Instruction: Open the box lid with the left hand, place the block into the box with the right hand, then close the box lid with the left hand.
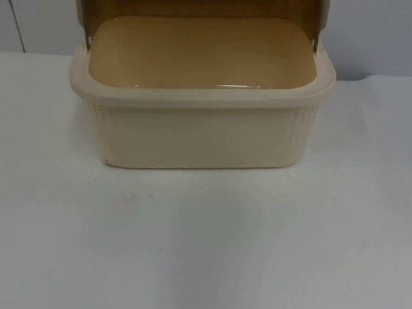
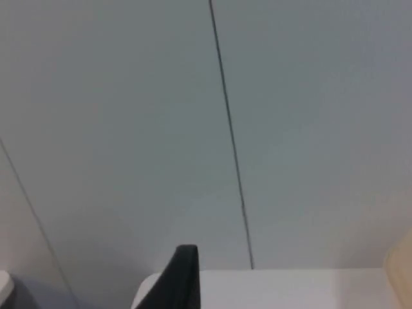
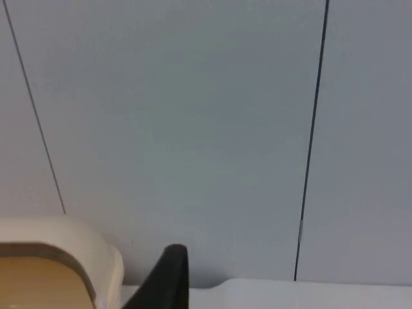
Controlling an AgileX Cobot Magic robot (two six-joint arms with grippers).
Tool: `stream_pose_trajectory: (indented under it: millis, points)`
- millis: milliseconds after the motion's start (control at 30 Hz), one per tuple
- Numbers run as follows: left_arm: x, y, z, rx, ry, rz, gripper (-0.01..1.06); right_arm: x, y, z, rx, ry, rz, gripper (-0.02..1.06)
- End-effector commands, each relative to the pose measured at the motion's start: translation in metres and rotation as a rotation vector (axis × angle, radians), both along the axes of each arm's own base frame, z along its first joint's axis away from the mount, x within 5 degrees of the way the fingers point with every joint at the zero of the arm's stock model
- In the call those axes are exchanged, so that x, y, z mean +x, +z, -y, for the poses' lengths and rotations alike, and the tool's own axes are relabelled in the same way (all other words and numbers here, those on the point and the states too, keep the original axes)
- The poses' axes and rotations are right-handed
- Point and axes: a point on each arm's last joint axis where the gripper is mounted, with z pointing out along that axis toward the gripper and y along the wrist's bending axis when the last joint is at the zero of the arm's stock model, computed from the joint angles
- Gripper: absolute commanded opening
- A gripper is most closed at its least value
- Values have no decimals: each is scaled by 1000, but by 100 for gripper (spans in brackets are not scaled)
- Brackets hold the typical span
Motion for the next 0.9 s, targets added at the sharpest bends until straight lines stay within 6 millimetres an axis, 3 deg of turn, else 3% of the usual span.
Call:
stream_pose_trajectory:
  millis: [0,100,233,267,400,433,500,600,633,767,867]
  points:
    - [2,0,1,-25,-10,14,105,-1,-1,0,-7,1,-9,105]
    - [9,-3,3,-35,-23,5,105,-1,-1,0,-7,1,-9,105]
    - [43,-8,6,-10,-46,-49,105,-2,-3,0,-8,8,-33,105]
    - [43,-8,6,-10,-46,-49,105,-2,-3,0,-8,8,-33,105]
    - [114,7,13,101,-93,-65,105,-2,-4,-1,-8,12,-48,105]
    - [114,7,13,101,-93,-65,105,-2,-4,-1,-8,12,-48,105]
    - [150,10,18,155,-114,-75,105,-2,-4,-1,-6,13,-50,105]
    - [202,11,42,368,-196,-73,105,-2,-4,-1,-1,12,-50,105]
    - [202,11,42,368,-196,-73,105,-2,-4,-1,-1,12,-50,105]
    - [247,13,86,627,-304,-15,105,-2,-4,-1,-6,10,-50,105]
    - [260,10,112,815,-356,12,105,-2,-4,-1,-6,10,-50,105]
